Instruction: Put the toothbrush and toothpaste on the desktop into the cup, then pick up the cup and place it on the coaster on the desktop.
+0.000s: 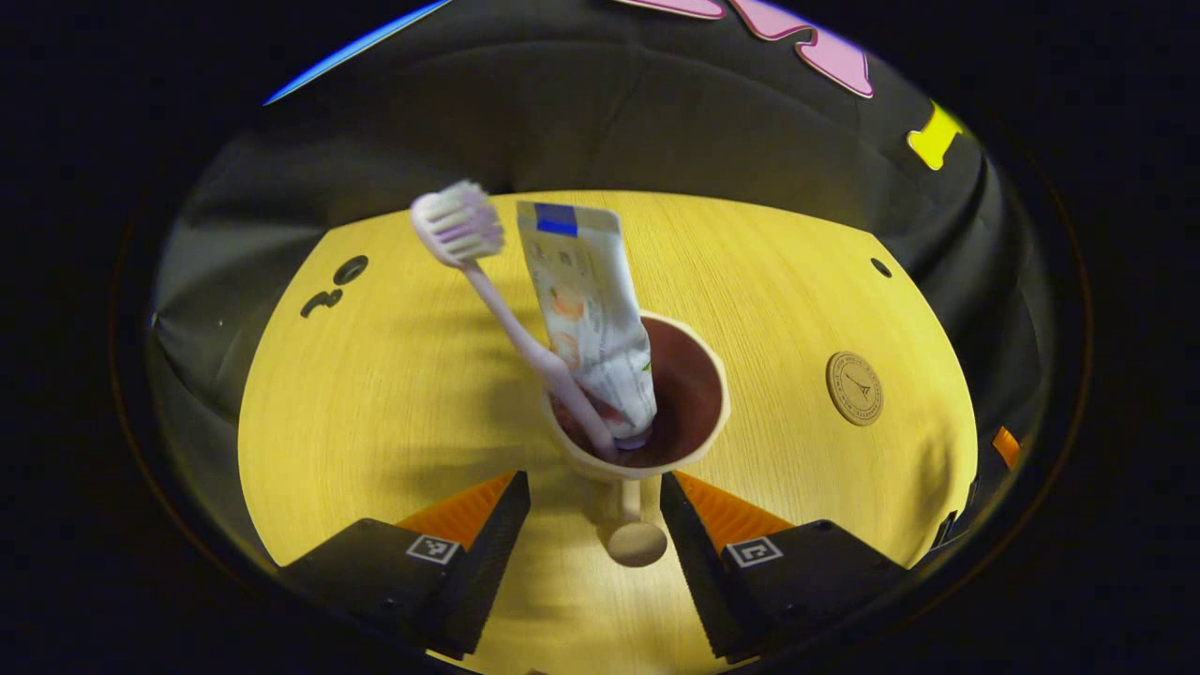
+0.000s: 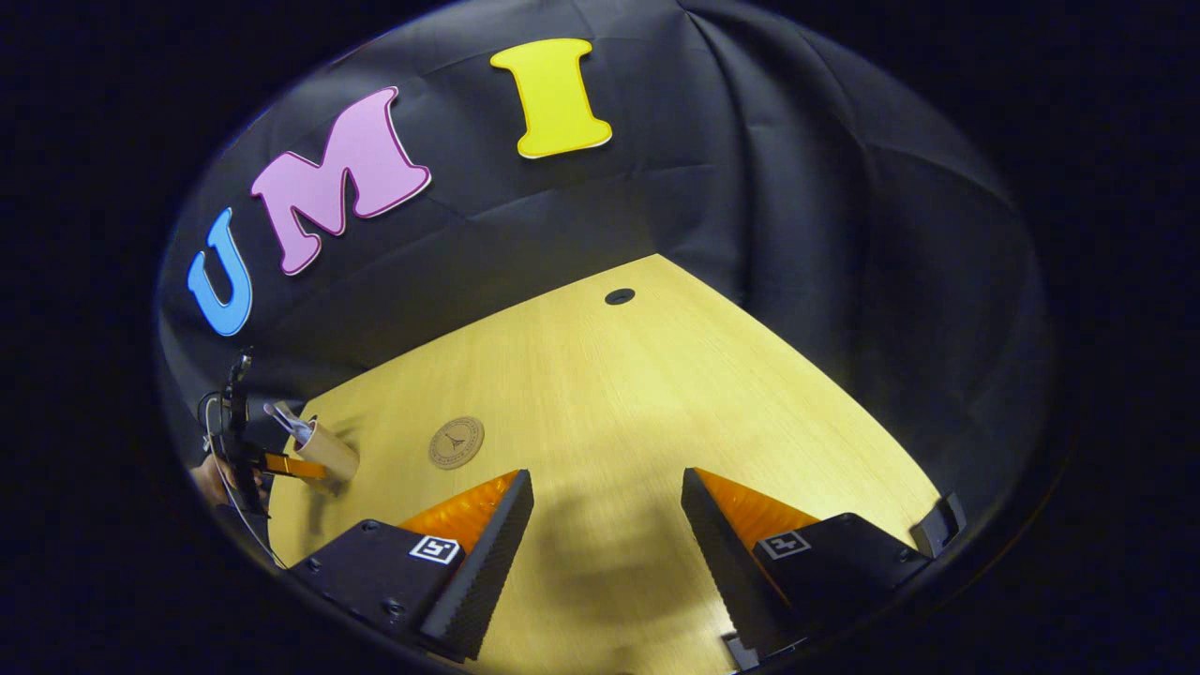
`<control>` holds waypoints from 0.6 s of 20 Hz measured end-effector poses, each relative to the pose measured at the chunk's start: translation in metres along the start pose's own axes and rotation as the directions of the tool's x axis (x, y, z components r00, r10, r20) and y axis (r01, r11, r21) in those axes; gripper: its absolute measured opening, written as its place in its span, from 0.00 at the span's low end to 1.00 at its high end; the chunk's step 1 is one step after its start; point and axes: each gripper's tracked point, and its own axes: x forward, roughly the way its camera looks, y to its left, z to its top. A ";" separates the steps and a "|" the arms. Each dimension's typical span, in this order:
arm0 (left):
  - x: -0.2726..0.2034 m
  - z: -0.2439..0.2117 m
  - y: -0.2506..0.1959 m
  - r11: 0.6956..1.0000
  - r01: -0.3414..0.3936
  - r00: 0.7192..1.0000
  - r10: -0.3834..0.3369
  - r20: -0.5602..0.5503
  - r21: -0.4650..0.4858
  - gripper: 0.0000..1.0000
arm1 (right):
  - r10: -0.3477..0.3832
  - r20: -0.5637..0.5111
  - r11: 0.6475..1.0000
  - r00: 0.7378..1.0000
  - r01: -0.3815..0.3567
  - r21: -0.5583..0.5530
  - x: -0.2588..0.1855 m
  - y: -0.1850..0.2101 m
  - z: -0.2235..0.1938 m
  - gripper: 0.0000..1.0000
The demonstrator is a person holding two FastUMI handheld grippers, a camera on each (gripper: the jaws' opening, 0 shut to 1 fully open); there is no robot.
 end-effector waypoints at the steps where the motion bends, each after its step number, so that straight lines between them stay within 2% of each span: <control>1: 0.001 0.000 -0.002 1.000 0.003 1.000 -0.003 -0.019 0.012 0.84 | -0.005 0.005 1.000 1.000 0.005 0.000 -0.001 -0.003 0.001 0.98; 2: 0.002 0.000 -0.004 1.000 0.006 0.999 -0.005 -0.040 0.026 0.82 | -0.009 0.009 1.000 1.000 0.009 0.001 -0.002 -0.006 0.001 0.98; 5: 0.007 0.000 -0.009 0.999 0.002 0.995 0.003 -0.102 0.047 0.63 | -0.012 0.012 1.000 1.000 0.012 0.013 -0.001 -0.008 0.001 0.98; 8: 0.008 -0.003 -0.010 0.998 0.000 0.989 0.010 -0.150 0.066 0.54 | -0.016 0.015 0.999 1.000 0.015 0.029 -0.001 -0.010 0.001 0.98; 11: 0.009 -0.002 -0.008 0.996 0.004 0.986 0.010 -0.167 0.085 0.31 | -0.024 0.012 0.998 1.000 0.023 0.055 0.000 -0.014 -0.001 0.98; 12: 0.010 -0.002 -0.009 0.996 0.003 0.986 0.011 -0.167 0.084 0.35 | -0.028 0.012 0.998 1.000 0.027 0.060 0.001 -0.015 -0.001 0.98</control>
